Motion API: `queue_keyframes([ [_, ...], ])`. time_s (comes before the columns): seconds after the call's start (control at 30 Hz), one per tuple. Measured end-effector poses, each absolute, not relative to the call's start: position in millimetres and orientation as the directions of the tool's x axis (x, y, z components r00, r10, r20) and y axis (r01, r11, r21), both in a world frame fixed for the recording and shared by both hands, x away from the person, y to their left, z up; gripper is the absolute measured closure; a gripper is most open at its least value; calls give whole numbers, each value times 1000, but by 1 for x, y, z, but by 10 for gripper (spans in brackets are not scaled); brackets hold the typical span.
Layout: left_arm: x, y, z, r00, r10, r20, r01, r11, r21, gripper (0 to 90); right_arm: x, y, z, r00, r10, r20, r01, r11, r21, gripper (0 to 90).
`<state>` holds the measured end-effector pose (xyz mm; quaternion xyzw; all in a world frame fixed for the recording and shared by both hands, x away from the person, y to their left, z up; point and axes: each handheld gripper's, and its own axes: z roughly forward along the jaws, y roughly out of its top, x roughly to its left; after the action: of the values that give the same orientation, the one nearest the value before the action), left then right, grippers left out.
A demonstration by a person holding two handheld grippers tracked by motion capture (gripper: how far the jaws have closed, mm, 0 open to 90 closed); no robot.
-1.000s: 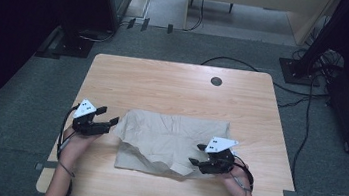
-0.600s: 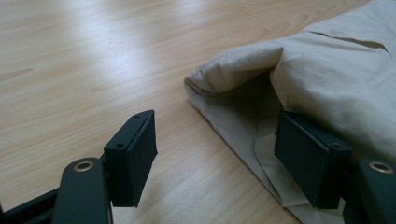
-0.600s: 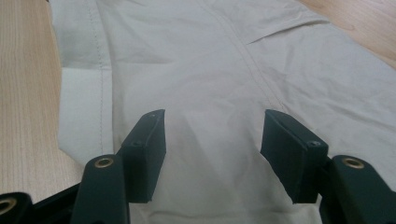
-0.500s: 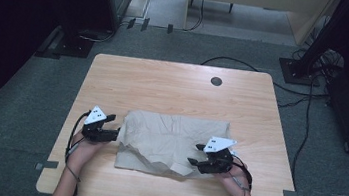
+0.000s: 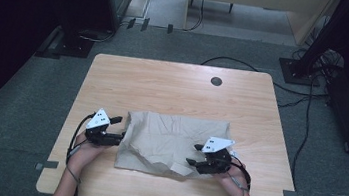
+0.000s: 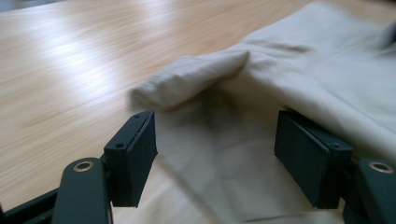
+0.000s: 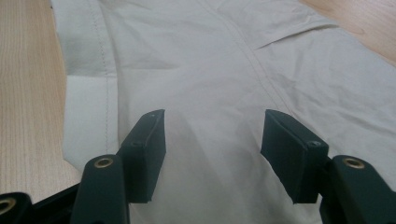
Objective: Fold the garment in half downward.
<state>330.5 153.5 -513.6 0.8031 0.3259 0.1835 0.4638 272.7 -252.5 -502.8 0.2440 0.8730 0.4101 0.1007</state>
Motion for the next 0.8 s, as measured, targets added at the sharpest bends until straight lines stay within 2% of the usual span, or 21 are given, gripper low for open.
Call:
queue_keyframes([
  [0.2,335,153,-521,677,733,67,394,-437,808,296,273,-253,-503,-859,511,25,345,544,765,396],
  [0.53,331,133,-524,762,641,91,333,-510,793,296,272,-251,-503,-862,506,28,345,545,764,396],
  [0.7,326,129,-516,813,581,-32,316,-394,863,285,272,-249,-502,-865,500,28,338,542,770,393],
  [0.8,327,130,-515,805,594,-21,319,-402,858,285,272,-248,-501,-866,499,32,338,537,773,391],
])
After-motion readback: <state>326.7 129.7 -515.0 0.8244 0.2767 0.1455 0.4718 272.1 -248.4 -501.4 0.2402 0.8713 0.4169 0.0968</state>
